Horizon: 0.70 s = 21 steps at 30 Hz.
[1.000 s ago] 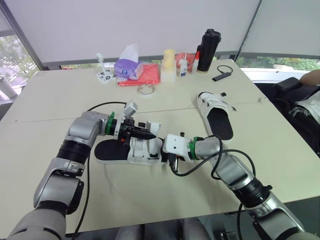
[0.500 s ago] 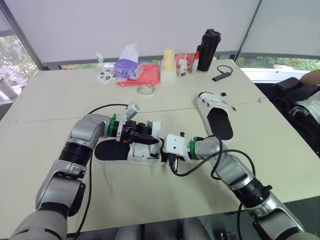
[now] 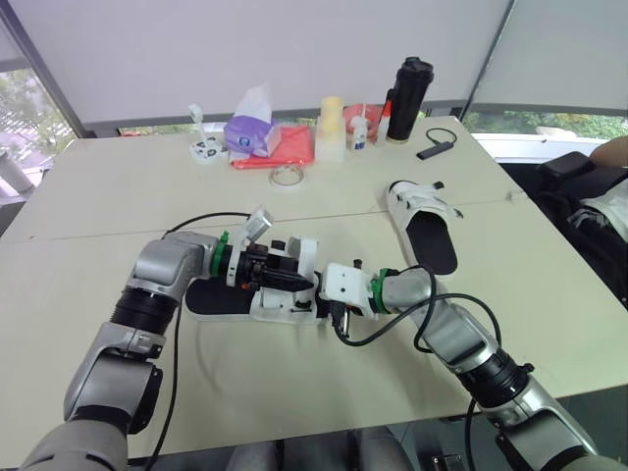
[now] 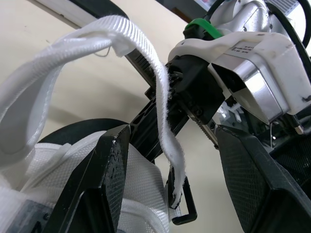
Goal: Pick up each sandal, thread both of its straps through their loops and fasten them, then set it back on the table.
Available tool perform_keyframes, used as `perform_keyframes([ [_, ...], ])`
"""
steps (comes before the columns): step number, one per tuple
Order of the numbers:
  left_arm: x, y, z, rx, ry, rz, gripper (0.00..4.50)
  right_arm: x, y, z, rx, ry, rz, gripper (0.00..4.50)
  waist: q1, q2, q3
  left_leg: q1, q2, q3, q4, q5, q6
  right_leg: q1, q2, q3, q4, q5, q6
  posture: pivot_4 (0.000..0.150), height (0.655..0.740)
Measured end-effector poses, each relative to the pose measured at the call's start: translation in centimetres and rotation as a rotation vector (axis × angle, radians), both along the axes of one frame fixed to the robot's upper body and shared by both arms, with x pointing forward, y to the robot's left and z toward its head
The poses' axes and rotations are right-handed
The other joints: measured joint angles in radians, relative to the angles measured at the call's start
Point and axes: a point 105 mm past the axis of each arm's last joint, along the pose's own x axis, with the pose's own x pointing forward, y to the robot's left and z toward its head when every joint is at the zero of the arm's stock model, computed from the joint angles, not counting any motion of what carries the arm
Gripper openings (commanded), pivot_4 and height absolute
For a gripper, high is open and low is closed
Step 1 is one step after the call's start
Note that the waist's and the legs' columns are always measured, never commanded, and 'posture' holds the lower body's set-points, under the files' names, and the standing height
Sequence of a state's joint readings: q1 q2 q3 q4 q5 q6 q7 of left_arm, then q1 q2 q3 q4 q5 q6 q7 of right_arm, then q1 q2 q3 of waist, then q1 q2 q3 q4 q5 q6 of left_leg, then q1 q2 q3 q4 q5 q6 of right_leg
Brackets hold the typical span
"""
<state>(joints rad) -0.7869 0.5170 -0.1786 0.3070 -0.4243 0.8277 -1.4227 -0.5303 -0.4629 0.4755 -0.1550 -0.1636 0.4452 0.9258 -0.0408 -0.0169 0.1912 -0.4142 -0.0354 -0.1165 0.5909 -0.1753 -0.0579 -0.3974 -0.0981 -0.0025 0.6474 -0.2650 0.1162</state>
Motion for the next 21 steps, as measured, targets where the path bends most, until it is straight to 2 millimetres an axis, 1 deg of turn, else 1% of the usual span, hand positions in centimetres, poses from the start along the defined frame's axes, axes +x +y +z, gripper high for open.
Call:
perform_keyframes([
  [5,0.05,-0.02,-0.02,0.000,0.002,0.006,2.86,0.00,0.00,0.00,0.000,0.000,0.000,0.00,0.000,0.000,0.000,0.000,0.000,0.000,0.000,0.000,0.000,0.000,0.000,0.000,0.000,0.000,0.000,0.150,0.7400],
  [7,0.04,-0.05,-0.06,0.001,0.008,0.007,2.33,0.00,0.00,0.00,0.000,0.000,0.000,0.00,0.000,0.000,0.000,0.000,0.000,0.000,0.000,0.000,0.000,0.000,0.000,0.000,0.000,0.000,0.000,0.150,0.7400],
  [8,0.04,-0.07,-0.07,0.000,0.009,0.007,1.97,0.00,0.00,0.00,0.000,0.000,0.000,0.00,0.000,0.000,0.000,0.000,0.000,0.000,0.000,0.000,0.000,0.000,0.000,0.000,0.000,0.000,0.000,0.150,0.7400],
  [9,0.03,-0.08,-0.07,0.000,0.009,0.007,1.53,0.00,-0.01,0.00,0.000,0.000,0.000,0.00,0.000,0.000,0.000,0.000,0.000,0.000,0.000,0.000,0.000,0.000,0.000,0.000,0.000,0.000,0.000,0.150,0.7400],
  [12,0.00,-0.09,-0.07,-0.002,0.013,0.006,0.03,0.00,0.00,0.00,0.000,0.000,0.000,0.00,0.000,0.000,0.000,0.000,0.000,0.000,0.000,0.000,0.000,0.000,0.000,0.000,0.000,0.000,0.000,0.150,0.7400],
  [21,-0.31,0.12,0.29,-0.023,0.033,-0.012,0.01,0.01,0.02,-0.01,0.000,-0.001,0.000,0.00,0.000,0.000,0.000,0.000,0.000,0.000,0.000,0.000,0.000,0.000,0.000,0.000,0.000,0.000,0.000,0.150,0.7400],
])
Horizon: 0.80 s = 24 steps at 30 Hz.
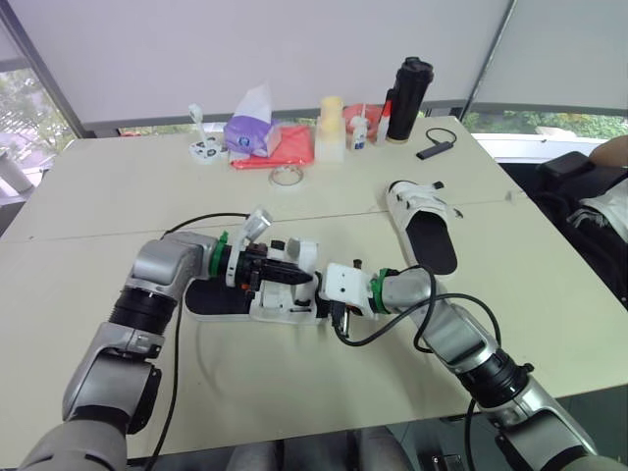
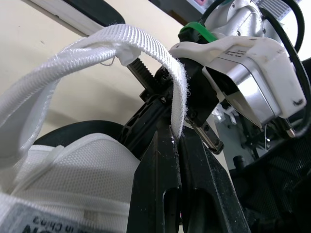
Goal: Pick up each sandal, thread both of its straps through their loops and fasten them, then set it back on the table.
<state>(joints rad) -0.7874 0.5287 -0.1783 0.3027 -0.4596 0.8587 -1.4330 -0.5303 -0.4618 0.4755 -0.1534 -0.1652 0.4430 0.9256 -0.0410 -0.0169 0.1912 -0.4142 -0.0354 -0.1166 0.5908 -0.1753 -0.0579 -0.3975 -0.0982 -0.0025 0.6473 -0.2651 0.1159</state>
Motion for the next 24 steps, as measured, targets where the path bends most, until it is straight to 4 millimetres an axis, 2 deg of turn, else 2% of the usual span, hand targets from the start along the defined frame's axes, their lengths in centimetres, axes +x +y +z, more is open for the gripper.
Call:
perform_keyframes([
  [8,-0.1,-0.3,1.2,-0.062,0.070,0.002,0.01,0.0,0.1,0.0,-0.004,-0.007,0.004,0.00,-0.001,0.000,0.000,0.000,0.000,0.000,0.000,0.000,0.000,0.000,0.000,0.000,0.000,0.000,0.000,0.150,0.7400],
  [24,-0.7,0.3,-0.5,-0.042,0.100,0.037,0.01,0.0,0.0,0.0,-0.004,-0.007,0.002,0.00,0.000,0.000,0.000,0.000,0.000,0.000,0.000,0.000,0.000,0.000,0.000,0.000,0.000,-0.001,-0.001,0.150,0.7400],
])
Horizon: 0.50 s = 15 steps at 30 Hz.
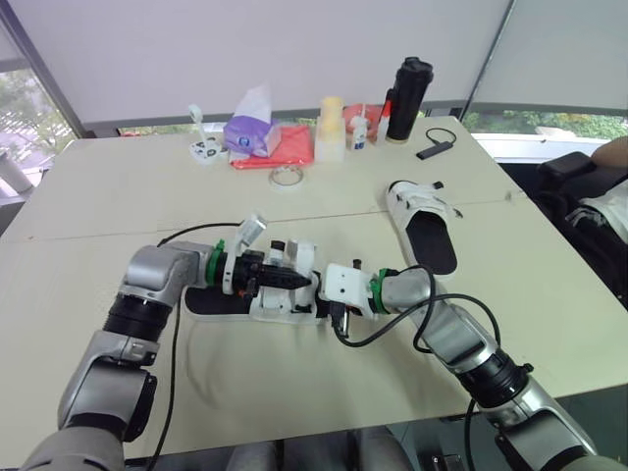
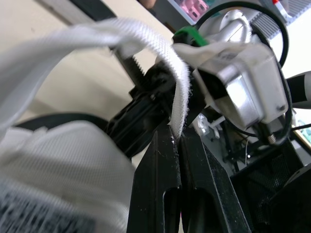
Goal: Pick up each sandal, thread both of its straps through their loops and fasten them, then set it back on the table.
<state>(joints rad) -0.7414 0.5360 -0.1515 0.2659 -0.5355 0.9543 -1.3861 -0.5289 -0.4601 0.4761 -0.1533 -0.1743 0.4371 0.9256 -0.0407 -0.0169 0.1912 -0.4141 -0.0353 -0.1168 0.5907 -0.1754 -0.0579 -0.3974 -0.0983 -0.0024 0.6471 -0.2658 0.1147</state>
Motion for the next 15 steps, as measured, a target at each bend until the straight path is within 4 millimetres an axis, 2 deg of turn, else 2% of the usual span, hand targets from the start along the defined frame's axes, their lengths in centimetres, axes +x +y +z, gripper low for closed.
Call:
perform_keyframes([
  [15,0.18,0.35,-0.39,-0.013,0.011,0.044,0.01,-0.02,0.03,0.00,0.000,0.000,0.001,0.00,-0.001,0.000,0.000,0.000,0.000,0.000,0.000,0.000,0.000,0.000,0.000,0.000,0.000,0.000,0.000,0.150,0.7400],
])
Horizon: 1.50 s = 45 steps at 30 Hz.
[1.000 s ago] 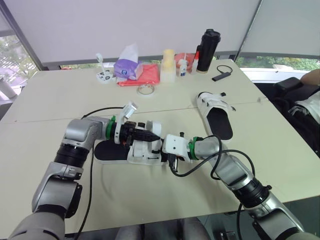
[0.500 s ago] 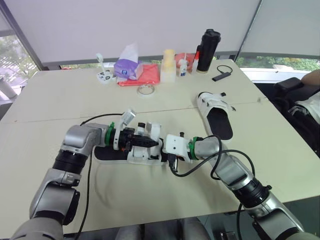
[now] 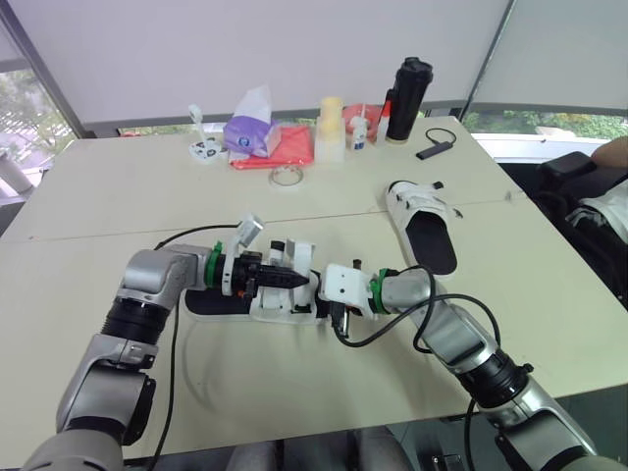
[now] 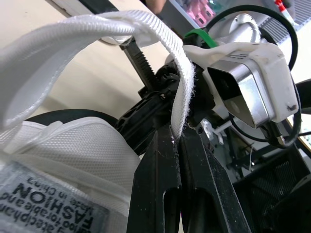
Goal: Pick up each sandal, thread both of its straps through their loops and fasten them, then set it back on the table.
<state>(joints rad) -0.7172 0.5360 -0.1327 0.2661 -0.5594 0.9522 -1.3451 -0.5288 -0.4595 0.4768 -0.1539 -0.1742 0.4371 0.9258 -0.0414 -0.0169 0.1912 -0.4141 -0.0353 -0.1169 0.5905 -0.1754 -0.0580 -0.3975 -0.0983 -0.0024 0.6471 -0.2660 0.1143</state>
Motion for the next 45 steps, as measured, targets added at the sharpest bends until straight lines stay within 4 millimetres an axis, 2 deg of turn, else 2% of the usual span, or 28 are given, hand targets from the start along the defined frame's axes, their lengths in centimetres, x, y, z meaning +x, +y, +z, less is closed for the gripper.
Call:
perform_keyframes([
  [12,-0.3,0.2,-0.3,0.001,0.005,0.026,0.01,0.0,0.0,0.0,0.000,0.001,0.000,0.00,0.000,0.000,0.000,0.000,0.000,0.000,0.000,0.000,0.000,0.000,0.000,0.000,0.000,0.000,-0.001,0.150,0.7400],
  [21,-0.2,1.1,-0.6,0.030,-0.019,0.065,0.01,0.0,0.1,0.0,0.002,0.001,0.001,0.00,-0.001,0.000,0.000,0.000,0.000,0.000,-0.001,0.000,0.000,0.000,0.000,0.000,-0.001,-0.001,-0.001,0.150,0.7400],
  [31,-0.4,0.8,-0.3,0.022,0.007,0.068,0.01,0.0,0.1,0.0,0.002,0.001,0.001,0.00,-0.001,0.000,0.000,0.000,0.000,0.000,-0.001,0.000,0.000,0.000,0.000,0.000,-0.001,-0.001,-0.001,0.150,0.7400],
  [45,0.7,-0.1,-0.8,0.193,-0.220,0.079,0.01,0.0,0.1,0.0,0.002,-0.001,0.001,0.00,-0.001,0.000,0.000,0.001,0.000,0.000,-0.001,0.000,0.000,0.000,0.000,0.000,-0.001,-0.001,-0.002,0.150,0.7400],
])
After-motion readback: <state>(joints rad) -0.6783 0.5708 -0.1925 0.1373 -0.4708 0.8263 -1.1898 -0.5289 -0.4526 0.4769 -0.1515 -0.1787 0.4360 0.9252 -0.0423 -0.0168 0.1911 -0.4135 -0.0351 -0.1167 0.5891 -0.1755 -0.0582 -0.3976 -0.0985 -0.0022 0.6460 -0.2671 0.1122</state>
